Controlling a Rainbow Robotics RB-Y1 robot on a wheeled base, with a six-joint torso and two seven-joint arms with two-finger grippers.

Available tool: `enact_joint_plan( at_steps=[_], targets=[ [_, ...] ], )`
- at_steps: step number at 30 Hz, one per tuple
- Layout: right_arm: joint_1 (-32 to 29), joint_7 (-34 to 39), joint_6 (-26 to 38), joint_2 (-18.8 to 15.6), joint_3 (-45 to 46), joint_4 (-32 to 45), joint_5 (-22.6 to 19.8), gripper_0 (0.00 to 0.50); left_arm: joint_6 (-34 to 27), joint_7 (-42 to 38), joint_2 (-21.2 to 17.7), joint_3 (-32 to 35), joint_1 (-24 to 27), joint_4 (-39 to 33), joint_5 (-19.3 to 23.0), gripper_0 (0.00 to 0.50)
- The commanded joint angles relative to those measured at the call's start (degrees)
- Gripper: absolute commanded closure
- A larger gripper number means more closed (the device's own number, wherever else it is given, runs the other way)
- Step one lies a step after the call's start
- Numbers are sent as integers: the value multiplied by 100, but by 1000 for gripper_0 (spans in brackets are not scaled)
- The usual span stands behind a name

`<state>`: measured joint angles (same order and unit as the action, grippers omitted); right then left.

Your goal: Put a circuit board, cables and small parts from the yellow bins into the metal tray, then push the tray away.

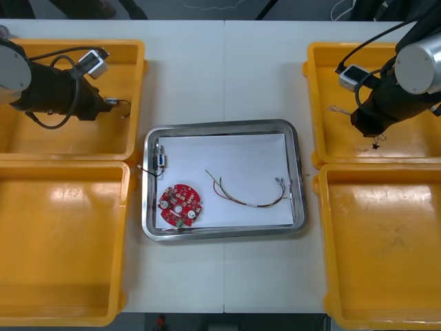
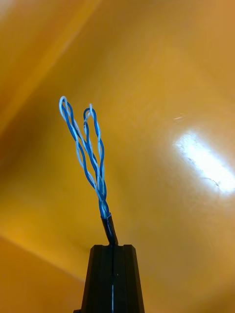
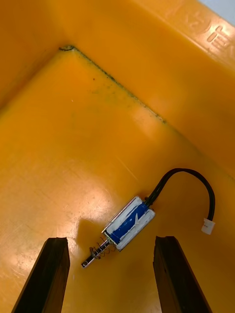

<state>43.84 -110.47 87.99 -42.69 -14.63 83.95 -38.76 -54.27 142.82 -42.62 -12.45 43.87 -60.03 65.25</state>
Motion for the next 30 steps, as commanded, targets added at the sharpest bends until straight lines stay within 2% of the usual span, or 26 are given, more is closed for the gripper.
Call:
enact_joint_plan(
  at_steps=[1, 13, 20, 30],
  targets=[
    [2, 272, 631, 15, 541, 692, 9, 500, 127, 1064, -44, -178, 254, -35, 163, 0],
    [2, 711, 2201, -21, 646, 2063, 35, 500, 426, 1064, 0, -477, 254, -18, 225, 0],
    [2, 1388, 2201, -12, 646, 2811, -527, 500, 461, 1064, 52, -477, 254, 0, 145, 0],
    [2, 1115, 2201, -12, 488, 3329, -1169, 500, 514, 1064, 132, -504, 254, 88, 102, 0]
  ],
)
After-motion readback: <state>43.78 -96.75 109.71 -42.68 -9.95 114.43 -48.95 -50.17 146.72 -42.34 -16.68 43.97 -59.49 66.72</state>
